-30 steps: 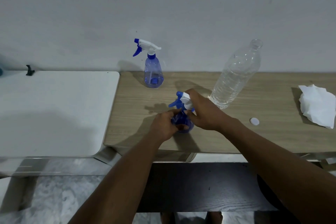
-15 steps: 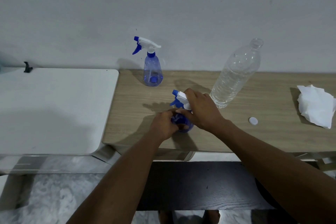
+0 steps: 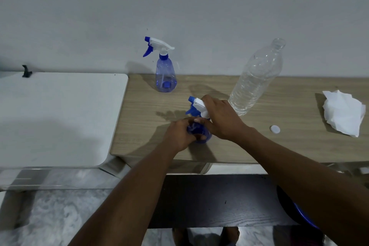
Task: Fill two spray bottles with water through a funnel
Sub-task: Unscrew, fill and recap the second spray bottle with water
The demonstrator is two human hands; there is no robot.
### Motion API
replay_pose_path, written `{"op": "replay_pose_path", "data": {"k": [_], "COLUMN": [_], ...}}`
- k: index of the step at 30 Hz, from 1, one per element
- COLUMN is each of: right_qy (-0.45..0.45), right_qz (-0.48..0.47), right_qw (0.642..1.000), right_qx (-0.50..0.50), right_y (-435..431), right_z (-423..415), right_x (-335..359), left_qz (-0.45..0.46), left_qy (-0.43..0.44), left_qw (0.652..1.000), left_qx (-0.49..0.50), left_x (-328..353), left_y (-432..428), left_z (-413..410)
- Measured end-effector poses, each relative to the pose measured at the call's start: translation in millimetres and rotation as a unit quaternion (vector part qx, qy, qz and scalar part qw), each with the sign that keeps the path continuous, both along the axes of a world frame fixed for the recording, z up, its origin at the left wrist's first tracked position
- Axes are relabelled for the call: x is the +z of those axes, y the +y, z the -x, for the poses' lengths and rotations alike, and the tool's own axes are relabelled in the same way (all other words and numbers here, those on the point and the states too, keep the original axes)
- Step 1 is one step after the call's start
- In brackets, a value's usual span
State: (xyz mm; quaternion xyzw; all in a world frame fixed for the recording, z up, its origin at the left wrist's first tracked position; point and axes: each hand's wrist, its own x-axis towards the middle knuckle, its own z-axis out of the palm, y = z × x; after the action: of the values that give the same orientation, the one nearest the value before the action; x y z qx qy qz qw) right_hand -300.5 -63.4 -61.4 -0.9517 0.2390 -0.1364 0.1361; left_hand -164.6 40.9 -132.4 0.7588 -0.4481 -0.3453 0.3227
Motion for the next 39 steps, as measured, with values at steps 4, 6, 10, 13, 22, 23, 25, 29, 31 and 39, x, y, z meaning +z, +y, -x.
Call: {"op": "replay_pose_path", "data": {"k": [4,6,10,13,22,23,25,29,31,39], "right_qy": [-0.010,-0.010,-0.005,-0.014,-0.067,-0.071,-0.101,-0.190,-0.194,-0.154], "right_qz": [0.017,-0.008,0.021,0.030,-0.022,-0.037,-0.114,-0.292,-0.366,-0.440], "right_qw": [1.000,1.000,1.000,0.999,0.996,0.995,0.987,0.936,0.910,0.885], "right_qx": [0.011,0.018,-0.015,0.006,-0.055,-0.058,-0.055,-0.055,-0.031,-0.007], "right_y": [0.9,0.2,2.2,2.1,7.4,6.2,6.1,6.3,7.9,25.5], "right_z": [2.0,4.5,5.5,10.0,8.2,9.9,18.4,43.5,55.0,74.1], "right_x": [-2.0,-1.0,-6.5,-7.2,-15.1,-13.8,-9.9,2.0,9.3,15.5], "left_qz": [0.006,0.003,0.002,0.004,-0.016,-0.019,-0.027,-0.028,-0.018,-0.052], "left_qy": [0.006,0.011,0.005,-0.009,-0.021,-0.020,-0.008,0.053,0.076,0.099], "left_qw": [1.000,1.000,1.000,1.000,0.999,0.999,0.999,0.998,0.997,0.993], "left_qx": [0.000,0.000,-0.001,0.001,0.031,0.033,0.034,0.012,-0.004,-0.030], "left_x": [-1.0,-0.5,-0.8,1.0,9.8,11.6,17.2,33.6,42.5,51.7], "left_y": [1.4,1.7,1.9,2.1,4.9,5.4,8.9,16.8,17.6,27.9], "left_z": [1.2,1.4,5.2,8.4,24.5,26.9,34.5,57.5,71.0,115.2]}}
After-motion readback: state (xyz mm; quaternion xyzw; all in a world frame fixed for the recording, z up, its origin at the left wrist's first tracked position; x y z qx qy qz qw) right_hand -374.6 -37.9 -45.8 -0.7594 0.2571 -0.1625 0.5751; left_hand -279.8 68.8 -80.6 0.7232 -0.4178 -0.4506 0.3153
